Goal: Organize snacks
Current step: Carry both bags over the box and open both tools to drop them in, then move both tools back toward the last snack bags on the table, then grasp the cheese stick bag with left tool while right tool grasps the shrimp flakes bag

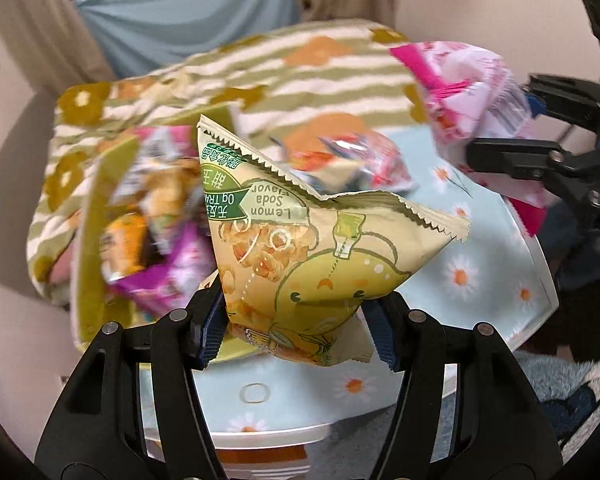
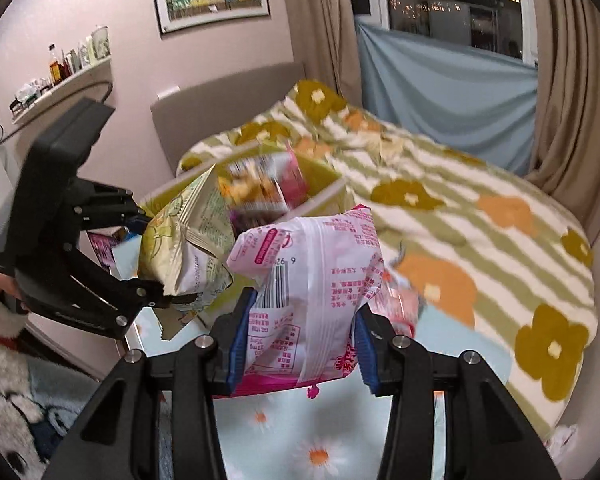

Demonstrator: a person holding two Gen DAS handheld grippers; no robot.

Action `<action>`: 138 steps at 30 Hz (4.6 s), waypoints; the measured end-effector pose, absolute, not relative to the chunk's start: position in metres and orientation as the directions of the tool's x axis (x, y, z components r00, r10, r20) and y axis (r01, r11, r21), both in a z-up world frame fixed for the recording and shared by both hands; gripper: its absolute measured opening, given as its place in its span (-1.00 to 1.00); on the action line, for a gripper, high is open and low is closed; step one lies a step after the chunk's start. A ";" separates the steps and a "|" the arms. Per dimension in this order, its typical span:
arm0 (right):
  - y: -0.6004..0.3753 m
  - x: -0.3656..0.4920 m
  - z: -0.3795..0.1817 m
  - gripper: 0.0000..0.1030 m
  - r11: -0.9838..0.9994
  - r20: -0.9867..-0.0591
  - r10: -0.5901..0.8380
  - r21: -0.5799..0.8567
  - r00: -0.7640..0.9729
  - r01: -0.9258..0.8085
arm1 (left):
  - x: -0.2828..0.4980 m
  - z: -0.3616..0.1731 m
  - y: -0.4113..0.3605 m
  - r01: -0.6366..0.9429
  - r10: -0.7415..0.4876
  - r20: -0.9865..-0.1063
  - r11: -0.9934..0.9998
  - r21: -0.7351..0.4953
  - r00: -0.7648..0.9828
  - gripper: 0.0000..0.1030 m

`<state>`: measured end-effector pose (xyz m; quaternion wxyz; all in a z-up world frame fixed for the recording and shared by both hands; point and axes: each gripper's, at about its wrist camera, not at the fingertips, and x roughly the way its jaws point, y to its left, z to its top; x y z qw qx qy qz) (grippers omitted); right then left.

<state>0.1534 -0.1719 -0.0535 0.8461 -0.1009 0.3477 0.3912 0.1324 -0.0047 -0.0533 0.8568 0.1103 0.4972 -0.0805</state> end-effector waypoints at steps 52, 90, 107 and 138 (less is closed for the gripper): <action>0.069 0.187 -0.075 0.99 0.880 -0.703 0.466 0.304 0.537 -0.365 | 0.176 -0.105 0.249 0.114 -0.128 -0.851 0.990 -0.080 0.509 1.00; -0.179 0.164 -0.037 1.00 0.958 -0.723 0.285 0.224 0.629 -0.177 | 0.206 -0.075 0.009 0.373 -0.141 -0.842 0.925 0.075 0.521 1.00; -0.233 0.256 -0.153 1.00 0.898 -0.802 0.432 0.338 0.414 -0.281 | 0.295 -0.189 -0.103 0.576 0.120 -0.916 0.745 0.338 0.382 1.00; -0.196 0.322 -0.234 0.63 0.793 -0.814 0.566 0.496 0.128 -0.355 | 0.306 -0.237 -0.107 0.424 0.143 -0.960 0.874 0.237 0.243 0.28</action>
